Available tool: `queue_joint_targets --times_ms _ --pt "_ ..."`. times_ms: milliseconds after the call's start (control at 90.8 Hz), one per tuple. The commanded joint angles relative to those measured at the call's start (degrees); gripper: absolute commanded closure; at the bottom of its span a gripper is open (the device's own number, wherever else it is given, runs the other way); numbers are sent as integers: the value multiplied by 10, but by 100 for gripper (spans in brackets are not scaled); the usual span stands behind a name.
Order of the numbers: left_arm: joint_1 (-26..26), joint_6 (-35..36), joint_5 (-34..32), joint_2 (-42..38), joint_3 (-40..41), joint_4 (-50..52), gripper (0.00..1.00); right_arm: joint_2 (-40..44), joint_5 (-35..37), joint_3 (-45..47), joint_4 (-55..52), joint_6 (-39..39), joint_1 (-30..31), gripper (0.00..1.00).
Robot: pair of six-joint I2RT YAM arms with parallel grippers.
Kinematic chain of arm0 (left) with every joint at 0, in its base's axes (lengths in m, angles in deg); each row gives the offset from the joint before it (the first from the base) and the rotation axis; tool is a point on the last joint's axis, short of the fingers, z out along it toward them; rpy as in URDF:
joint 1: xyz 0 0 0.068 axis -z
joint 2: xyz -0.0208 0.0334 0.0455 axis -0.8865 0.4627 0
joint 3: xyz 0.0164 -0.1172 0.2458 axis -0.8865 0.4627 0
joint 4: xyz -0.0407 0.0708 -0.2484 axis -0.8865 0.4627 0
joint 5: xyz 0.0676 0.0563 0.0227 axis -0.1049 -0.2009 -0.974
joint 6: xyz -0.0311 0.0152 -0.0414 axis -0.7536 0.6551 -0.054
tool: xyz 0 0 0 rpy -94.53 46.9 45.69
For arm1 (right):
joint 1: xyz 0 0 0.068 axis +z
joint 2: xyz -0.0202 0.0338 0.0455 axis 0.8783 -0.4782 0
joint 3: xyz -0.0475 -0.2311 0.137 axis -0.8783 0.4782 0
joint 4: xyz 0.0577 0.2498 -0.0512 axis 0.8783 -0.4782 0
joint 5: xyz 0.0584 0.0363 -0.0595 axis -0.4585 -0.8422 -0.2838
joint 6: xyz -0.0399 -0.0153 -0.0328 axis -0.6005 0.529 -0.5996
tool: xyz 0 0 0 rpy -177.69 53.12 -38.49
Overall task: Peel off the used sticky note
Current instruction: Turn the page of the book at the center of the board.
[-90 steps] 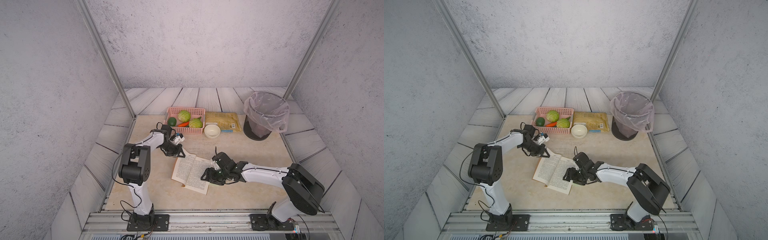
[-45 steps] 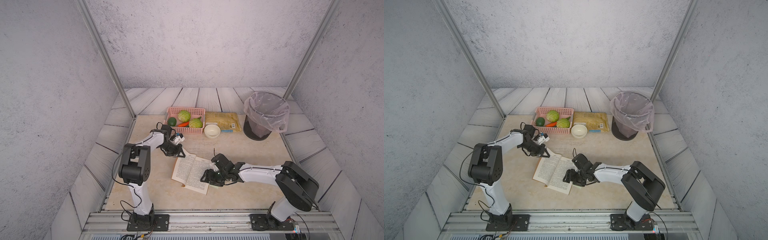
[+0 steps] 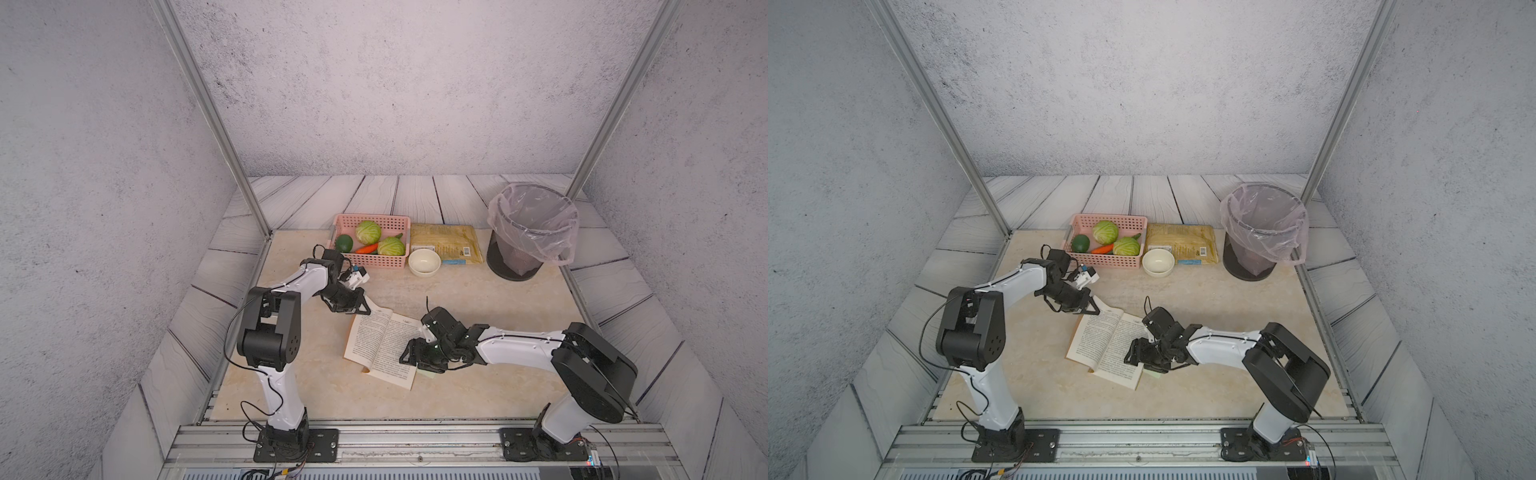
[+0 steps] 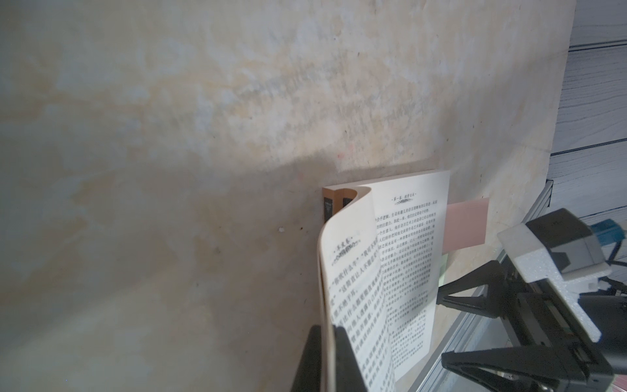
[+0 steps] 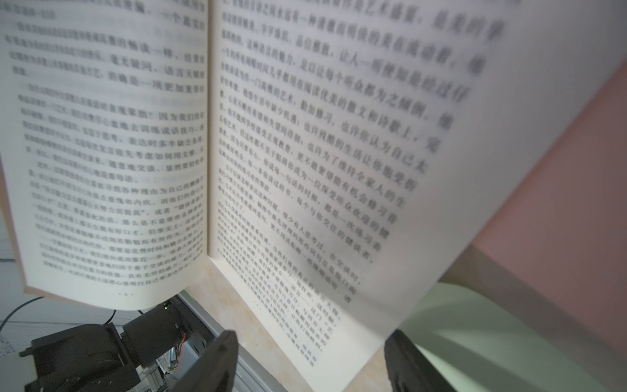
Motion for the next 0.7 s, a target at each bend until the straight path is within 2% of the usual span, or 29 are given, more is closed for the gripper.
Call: queue_joint_targets --times_ms 0,694 --pt "-3 10 -5 14 -2 7 100 4 3 -20 -6 -7 4 28" --pt "-3 10 -1 16 -3 8 100 16 11 -33 -34 -18 8 28"
